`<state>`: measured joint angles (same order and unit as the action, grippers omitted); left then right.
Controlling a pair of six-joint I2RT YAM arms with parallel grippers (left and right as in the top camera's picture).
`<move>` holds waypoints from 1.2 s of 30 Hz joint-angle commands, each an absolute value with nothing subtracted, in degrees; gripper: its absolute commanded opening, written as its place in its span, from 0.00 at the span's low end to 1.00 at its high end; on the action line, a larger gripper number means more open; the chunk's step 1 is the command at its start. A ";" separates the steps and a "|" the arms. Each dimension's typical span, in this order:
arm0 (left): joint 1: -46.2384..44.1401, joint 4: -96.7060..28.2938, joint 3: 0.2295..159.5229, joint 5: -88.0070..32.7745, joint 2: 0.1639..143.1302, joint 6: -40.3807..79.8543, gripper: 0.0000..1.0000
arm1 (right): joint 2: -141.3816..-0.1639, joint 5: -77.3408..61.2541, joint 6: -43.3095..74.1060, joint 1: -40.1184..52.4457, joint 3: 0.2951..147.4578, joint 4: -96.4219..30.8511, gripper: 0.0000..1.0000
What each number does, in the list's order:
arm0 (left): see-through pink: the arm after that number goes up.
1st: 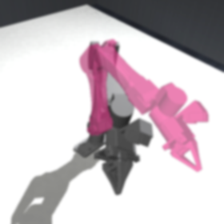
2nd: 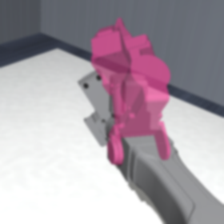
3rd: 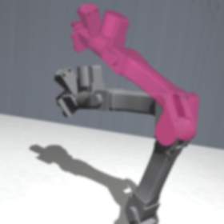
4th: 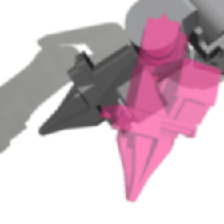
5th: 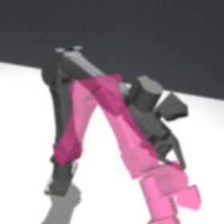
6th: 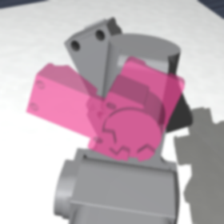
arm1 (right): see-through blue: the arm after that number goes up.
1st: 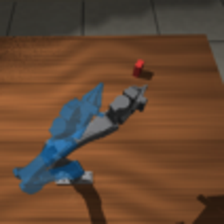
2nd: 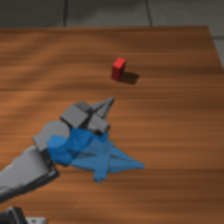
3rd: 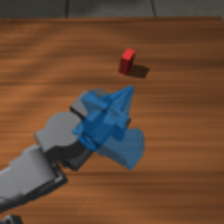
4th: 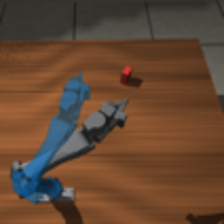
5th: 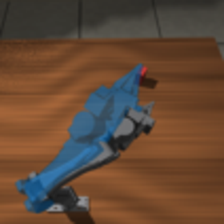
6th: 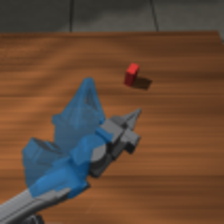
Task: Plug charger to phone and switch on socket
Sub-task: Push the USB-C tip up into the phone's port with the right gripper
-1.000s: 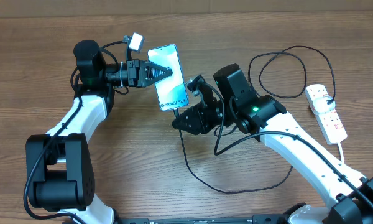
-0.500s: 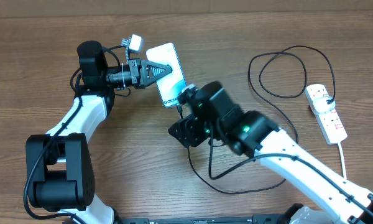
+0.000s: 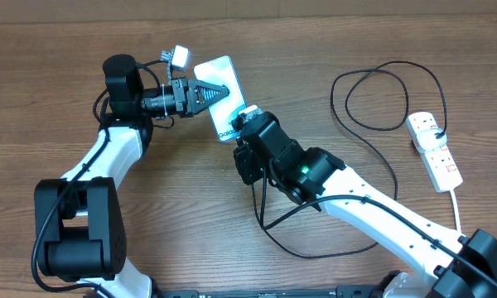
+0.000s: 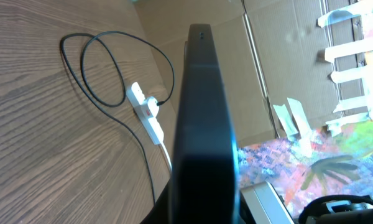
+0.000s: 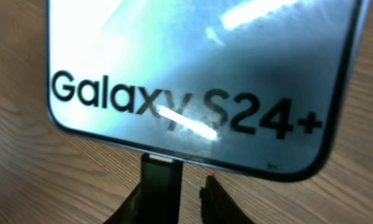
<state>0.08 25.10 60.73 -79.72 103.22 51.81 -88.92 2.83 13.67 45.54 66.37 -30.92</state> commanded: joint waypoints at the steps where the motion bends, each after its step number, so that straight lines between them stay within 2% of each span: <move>1: -0.10 25.43 61.21 -81.06 103.13 50.09 0.04 | -88.75 4.45 13.96 45.74 67.92 -30.11 0.21; 2: -0.10 25.45 61.21 -81.06 103.13 50.00 0.04 | -88.75 4.45 13.96 45.74 67.92 -30.06 0.20; 6: -0.10 25.43 61.21 -81.25 103.13 49.28 0.04 | -88.73 4.45 13.96 45.74 67.99 -30.04 0.04; 24: -4.64 25.32 61.21 -86.91 103.13 48.14 0.04 | -88.73 4.47 12.27 45.58 71.79 -27.07 0.04; 36: -5.76 25.30 61.21 -88.29 103.13 47.31 0.04 | -88.73 3.70 11.99 44.29 76.62 -29.93 0.04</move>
<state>-1.54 25.93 62.11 -78.85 103.20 49.28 -89.60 2.72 13.21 45.52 69.36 -33.26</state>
